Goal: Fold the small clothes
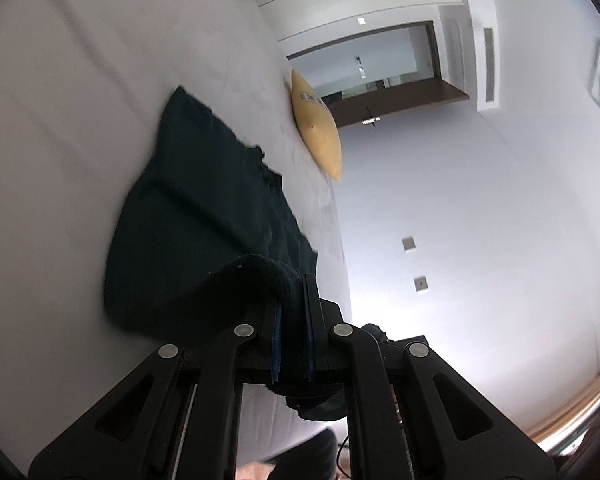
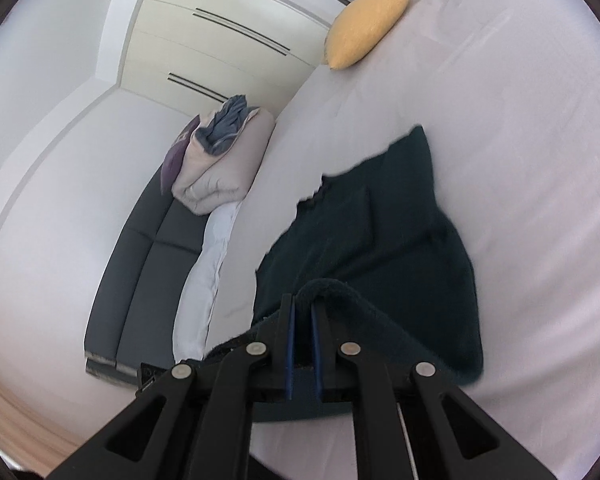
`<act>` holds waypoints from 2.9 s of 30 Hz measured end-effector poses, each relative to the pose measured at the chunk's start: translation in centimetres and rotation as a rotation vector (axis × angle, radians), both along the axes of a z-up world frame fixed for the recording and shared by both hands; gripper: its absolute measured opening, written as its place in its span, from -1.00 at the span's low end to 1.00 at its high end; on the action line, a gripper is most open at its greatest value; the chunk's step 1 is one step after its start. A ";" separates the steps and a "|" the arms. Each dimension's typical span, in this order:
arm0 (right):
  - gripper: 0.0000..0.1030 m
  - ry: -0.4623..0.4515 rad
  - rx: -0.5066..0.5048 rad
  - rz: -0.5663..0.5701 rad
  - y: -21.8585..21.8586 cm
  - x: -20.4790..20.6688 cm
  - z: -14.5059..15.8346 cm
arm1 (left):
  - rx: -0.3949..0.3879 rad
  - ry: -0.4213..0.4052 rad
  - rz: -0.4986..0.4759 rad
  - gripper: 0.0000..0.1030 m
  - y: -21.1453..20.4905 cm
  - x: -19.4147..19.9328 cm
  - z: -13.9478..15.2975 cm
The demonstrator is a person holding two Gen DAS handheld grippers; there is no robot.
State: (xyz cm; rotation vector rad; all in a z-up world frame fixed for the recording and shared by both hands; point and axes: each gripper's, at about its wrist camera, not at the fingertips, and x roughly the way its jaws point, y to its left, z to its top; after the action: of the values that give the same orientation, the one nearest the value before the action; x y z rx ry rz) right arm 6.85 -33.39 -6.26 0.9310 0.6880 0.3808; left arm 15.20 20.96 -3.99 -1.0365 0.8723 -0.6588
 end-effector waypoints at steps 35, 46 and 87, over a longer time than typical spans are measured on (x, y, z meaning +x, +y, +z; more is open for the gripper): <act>0.31 0.150 -0.447 -0.151 1.3 9.5 -4.8 | 0.357 0.095 0.108 0.77 -3.5 15.8 -8.0; -0.43 0.230 -0.607 -0.139 3.5 6.8 -7.0 | 0.634 0.080 0.051 -0.52 -6.4 12.4 -10.9; -0.80 0.232 -0.510 -0.192 2.6 4.6 -8.2 | 0.639 0.048 0.097 -0.82 -3.9 7.8 -10.7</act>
State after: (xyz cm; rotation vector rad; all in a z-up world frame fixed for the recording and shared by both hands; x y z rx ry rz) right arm 11.45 -30.82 -14.43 0.5499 0.8487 -0.0790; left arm 23.04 17.08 -14.71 -0.5123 0.9795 -0.2395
